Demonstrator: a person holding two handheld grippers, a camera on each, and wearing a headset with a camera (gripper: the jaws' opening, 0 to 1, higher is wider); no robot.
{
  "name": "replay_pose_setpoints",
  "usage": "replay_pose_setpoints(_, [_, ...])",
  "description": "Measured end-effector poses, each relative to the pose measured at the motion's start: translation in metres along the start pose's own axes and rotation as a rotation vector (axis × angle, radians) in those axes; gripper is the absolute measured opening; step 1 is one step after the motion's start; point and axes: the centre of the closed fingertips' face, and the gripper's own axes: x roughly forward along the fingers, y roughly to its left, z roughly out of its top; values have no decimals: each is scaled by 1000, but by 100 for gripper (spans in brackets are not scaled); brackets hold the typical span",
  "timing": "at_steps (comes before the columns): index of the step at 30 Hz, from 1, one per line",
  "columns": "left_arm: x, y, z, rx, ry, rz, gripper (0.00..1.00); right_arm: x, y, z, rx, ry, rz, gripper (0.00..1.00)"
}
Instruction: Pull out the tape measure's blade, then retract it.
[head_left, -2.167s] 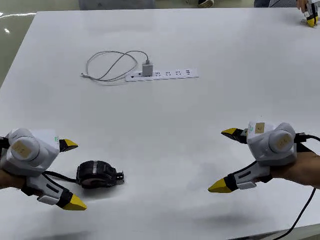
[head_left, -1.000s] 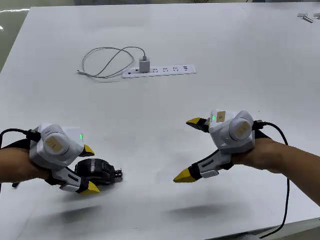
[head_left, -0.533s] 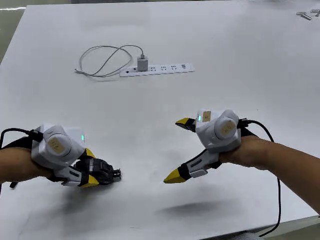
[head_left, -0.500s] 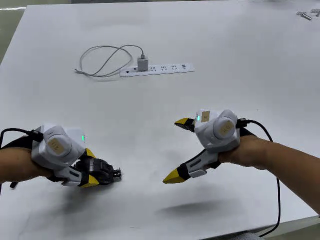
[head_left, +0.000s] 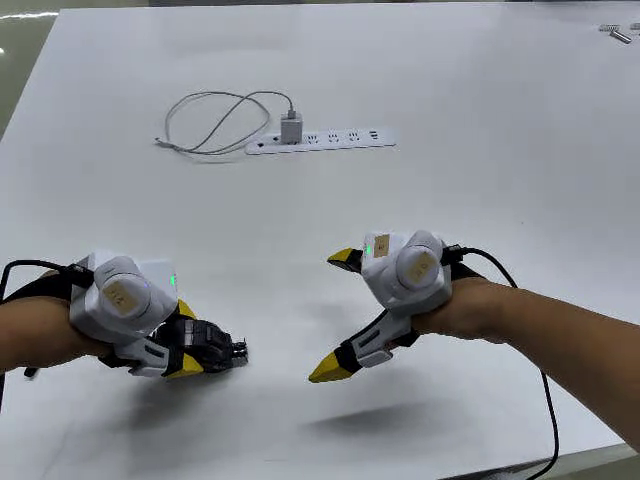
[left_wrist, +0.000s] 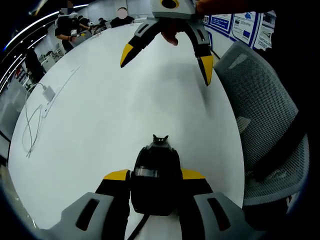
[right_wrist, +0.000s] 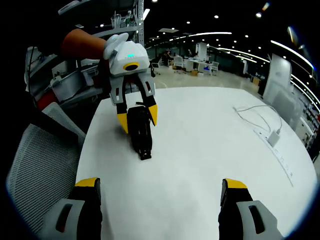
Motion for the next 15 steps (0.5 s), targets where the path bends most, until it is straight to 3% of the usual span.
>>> replay_pose_setpoints(7, [1,1,0,17,-21,2,32,22,11,6,-18,6,37,99])
replay_pose_setpoints(12, [1,2,-1,17,-14,5,32,31,14,11,-26,8,56,99])
replay_pose_setpoints(15, [1,2,-1,10,-16,9,32,34,15,12,-32,11,60,89])
